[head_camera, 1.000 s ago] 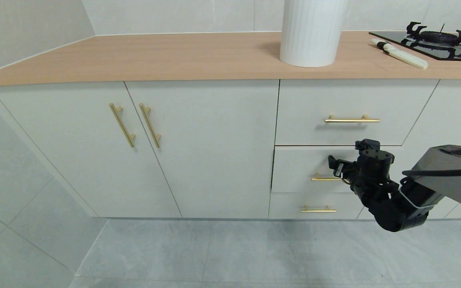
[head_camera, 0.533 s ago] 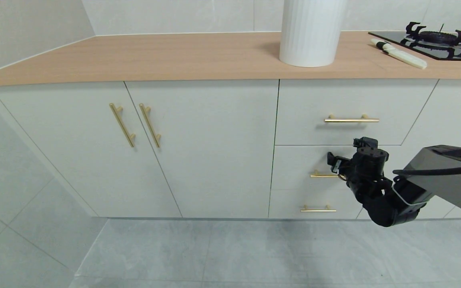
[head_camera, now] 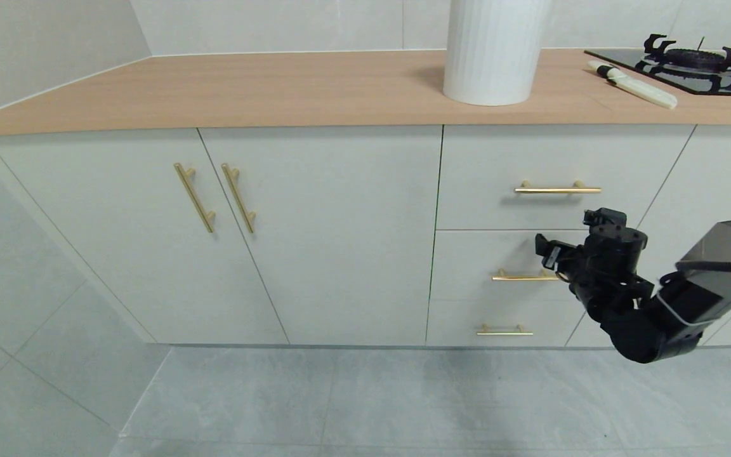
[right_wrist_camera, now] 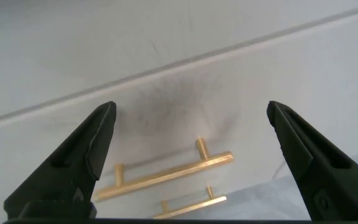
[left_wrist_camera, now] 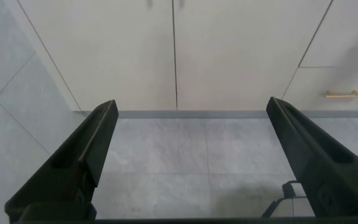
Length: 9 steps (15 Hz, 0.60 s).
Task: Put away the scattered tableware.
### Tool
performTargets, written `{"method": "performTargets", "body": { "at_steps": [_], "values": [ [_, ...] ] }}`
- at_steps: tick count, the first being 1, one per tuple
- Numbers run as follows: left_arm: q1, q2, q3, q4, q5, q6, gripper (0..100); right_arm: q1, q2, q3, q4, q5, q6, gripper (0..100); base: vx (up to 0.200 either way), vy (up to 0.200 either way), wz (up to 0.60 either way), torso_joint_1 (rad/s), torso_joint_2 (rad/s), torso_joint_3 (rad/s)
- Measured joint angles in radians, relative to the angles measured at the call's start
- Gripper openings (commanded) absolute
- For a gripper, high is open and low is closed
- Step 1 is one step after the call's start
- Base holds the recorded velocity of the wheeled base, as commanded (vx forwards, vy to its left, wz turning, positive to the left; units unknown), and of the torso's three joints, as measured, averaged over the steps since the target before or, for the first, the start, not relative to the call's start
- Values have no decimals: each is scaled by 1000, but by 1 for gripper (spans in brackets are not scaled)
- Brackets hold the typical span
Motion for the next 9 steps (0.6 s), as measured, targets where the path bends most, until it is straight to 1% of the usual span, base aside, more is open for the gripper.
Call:
{"method": "performTargets", "body": {
  "at_steps": [3, 5, 7, 9],
  "values": [
    [0, 0, 0, 0, 0, 0, 100, 0, -249, 203, 0, 2, -19, 100, 0, 0, 0, 0, 0, 0],
    [0, 0, 0, 0, 0, 0, 100, 1, -454, 347, 4, 1, -56, 100, 0, 0, 0, 0, 0, 0],
    [0, 0, 0, 0, 0, 0, 100, 1, -676, 472, 27, -2, -127, 100, 0, 0, 0, 0, 0, 0],
    [0, 0, 0, 0, 0, 0, 100, -1, -926, 572, 102, -10, -233, 100, 0, 0, 0, 0, 0, 0]
  ]
}}
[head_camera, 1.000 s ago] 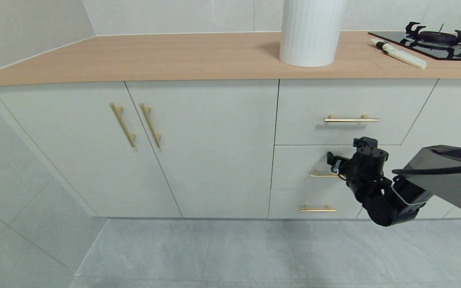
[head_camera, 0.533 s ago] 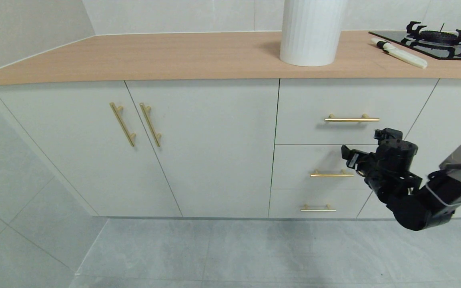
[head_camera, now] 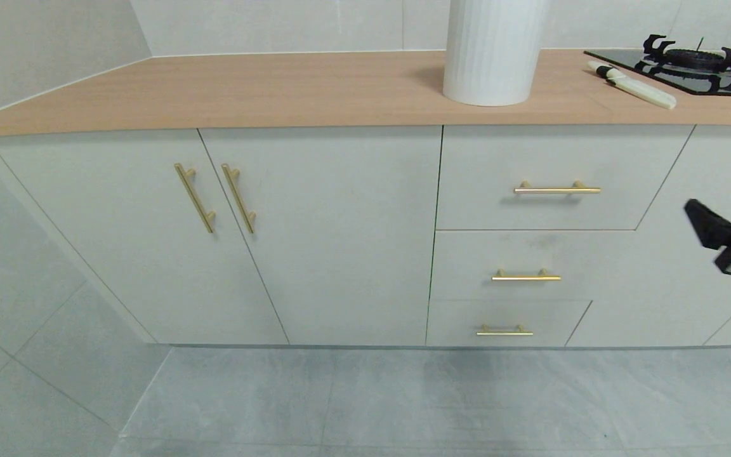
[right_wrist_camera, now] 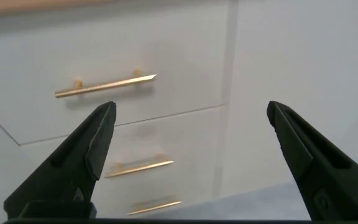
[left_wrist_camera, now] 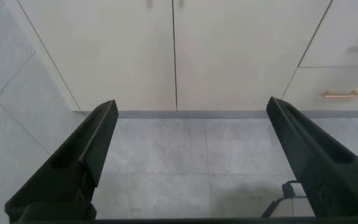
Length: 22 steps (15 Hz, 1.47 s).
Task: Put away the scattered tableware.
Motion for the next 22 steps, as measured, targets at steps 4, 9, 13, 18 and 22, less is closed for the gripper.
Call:
{"method": "performTargets", "body": {
  "at_steps": [4, 9, 13, 18, 22],
  "values": [
    [0, 0, 0, 0, 0, 0, 100, -15, -500, 45, 439, -36, -162, 100, 0, 0, 0, 0, 0, 0],
    [0, 0, 0, 0, 0, 0, 100, -70, -1022, -109, 1220, -100, -239, 100, 0, 0, 0, 0, 0, 0],
    [0, 0, 0, 0, 0, 0, 100, -130, -1166, -143, 1235, -198, -220, 100, 0, 0, 0, 0, 0, 0],
    [0, 0, 0, 0, 0, 0, 100, -195, -1267, 33, 1234, -29, -119, 100, 0, 0, 0, 0, 0, 0],
    [0, 0, 0, 0, 0, 0, 100, -199, -1284, 241, 1120, 197, -29, 100, 0, 0, 0, 0, 0, 0]
  ]
}}
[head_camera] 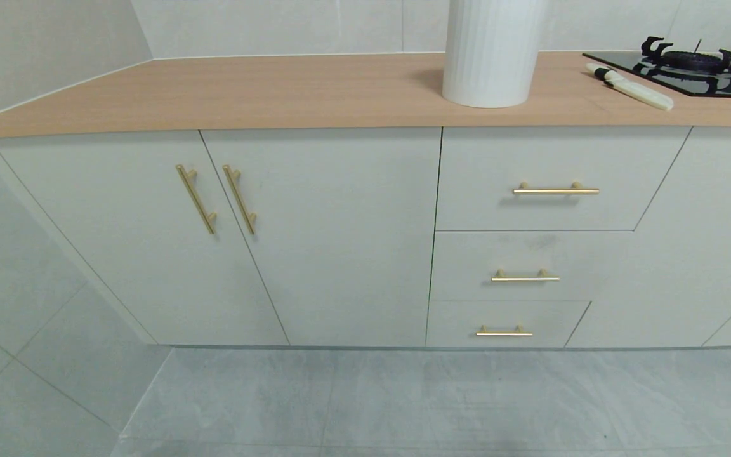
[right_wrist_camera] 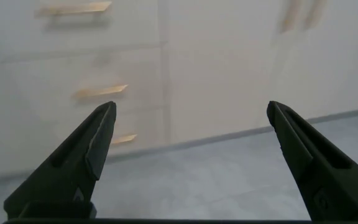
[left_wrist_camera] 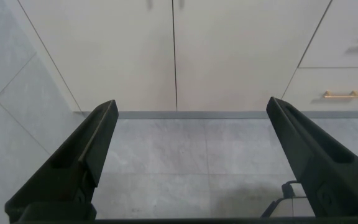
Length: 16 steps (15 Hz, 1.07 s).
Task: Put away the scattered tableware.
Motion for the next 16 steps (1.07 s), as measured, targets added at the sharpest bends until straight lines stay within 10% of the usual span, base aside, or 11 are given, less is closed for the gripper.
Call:
{"method": "performTargets", "body": {
  "at_steps": [4, 16],
  "values": [
    [0, 0, 0, 0, 0, 0, 100, 0, -2, 108, 2, 169, 15, 100, 0, 0, 0, 0, 0, 0],
    [0, 0, 0, 0, -1, 2, 100, 0, -2, 117, 5, 190, -11, 100, 33, 0, 0, 2, 1, 0]
  ]
}}
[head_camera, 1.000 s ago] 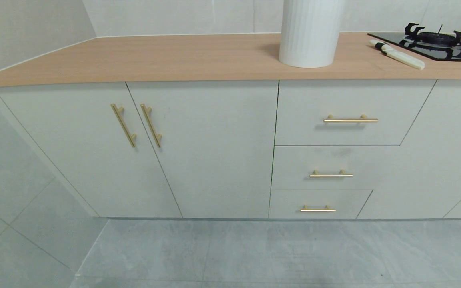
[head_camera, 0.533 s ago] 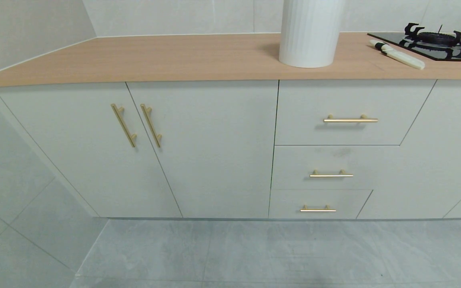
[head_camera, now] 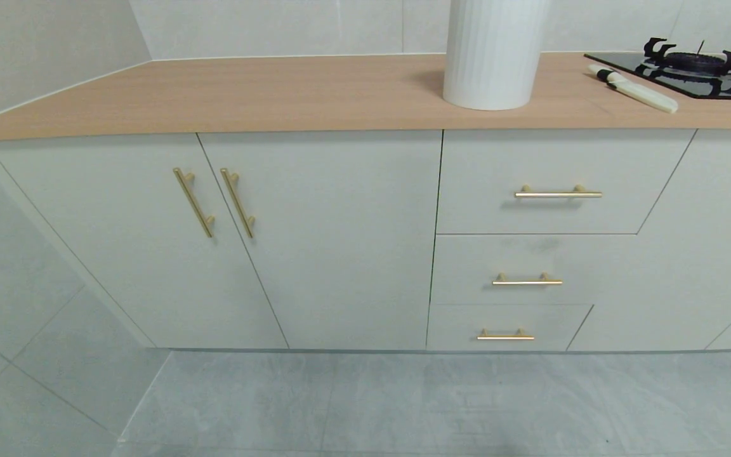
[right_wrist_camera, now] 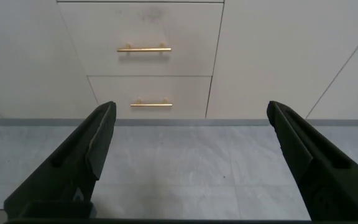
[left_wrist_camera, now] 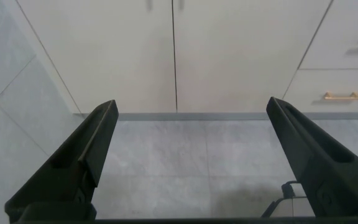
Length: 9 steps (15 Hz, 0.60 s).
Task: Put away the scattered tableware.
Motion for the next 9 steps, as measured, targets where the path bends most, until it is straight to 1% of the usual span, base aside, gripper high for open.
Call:
{"method": "performTargets", "body": {
  "at_steps": [9],
  "values": [
    [0, 0, 0, 0, 0, -1, 100, 0, 0, 0, 1, 1, 0, 100, 200, 0, 0, 2, 1, 3]
  ]
}}
